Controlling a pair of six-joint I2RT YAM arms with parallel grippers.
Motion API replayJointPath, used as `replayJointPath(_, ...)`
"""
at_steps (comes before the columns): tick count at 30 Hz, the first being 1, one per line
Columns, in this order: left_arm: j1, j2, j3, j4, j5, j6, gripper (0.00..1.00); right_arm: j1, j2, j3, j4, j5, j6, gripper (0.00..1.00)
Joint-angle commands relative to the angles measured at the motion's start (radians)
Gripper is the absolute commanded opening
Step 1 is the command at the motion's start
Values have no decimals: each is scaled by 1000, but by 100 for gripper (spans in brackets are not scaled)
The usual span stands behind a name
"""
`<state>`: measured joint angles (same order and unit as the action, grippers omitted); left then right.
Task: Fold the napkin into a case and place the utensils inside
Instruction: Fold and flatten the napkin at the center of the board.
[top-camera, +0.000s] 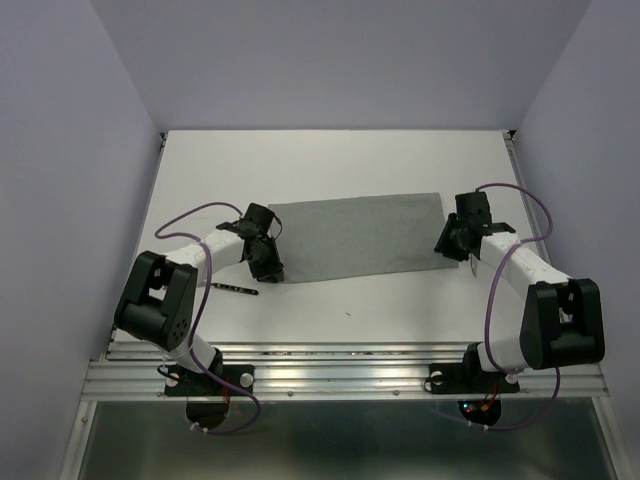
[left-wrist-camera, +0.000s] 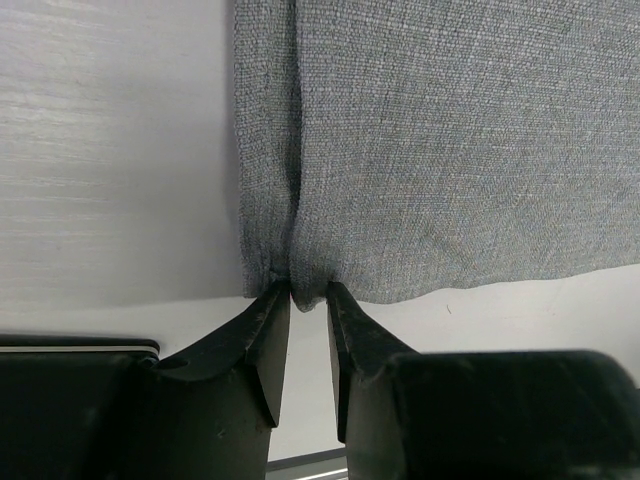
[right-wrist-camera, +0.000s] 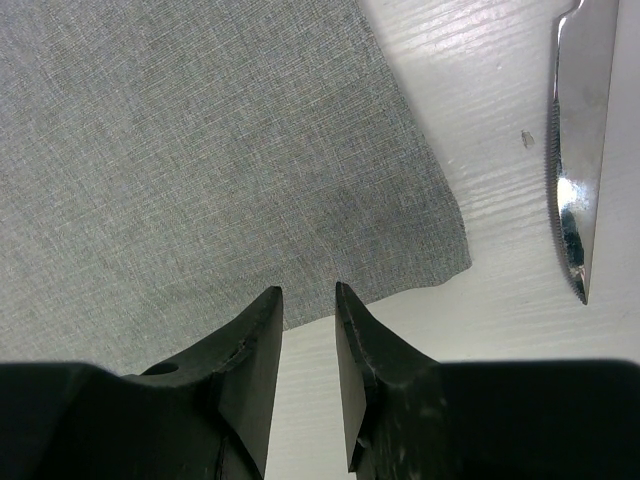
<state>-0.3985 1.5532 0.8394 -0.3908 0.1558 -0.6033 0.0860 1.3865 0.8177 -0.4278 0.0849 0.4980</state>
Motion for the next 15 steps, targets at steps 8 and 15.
replayJointPath(8,-8,4,7,0,-21,5,31,3,-32,-5,-5,-2,7,33)
replayJointPath(15,-8,-18,35,-33,-45,10,8,3,-30,-3,-5,-4,7,33)
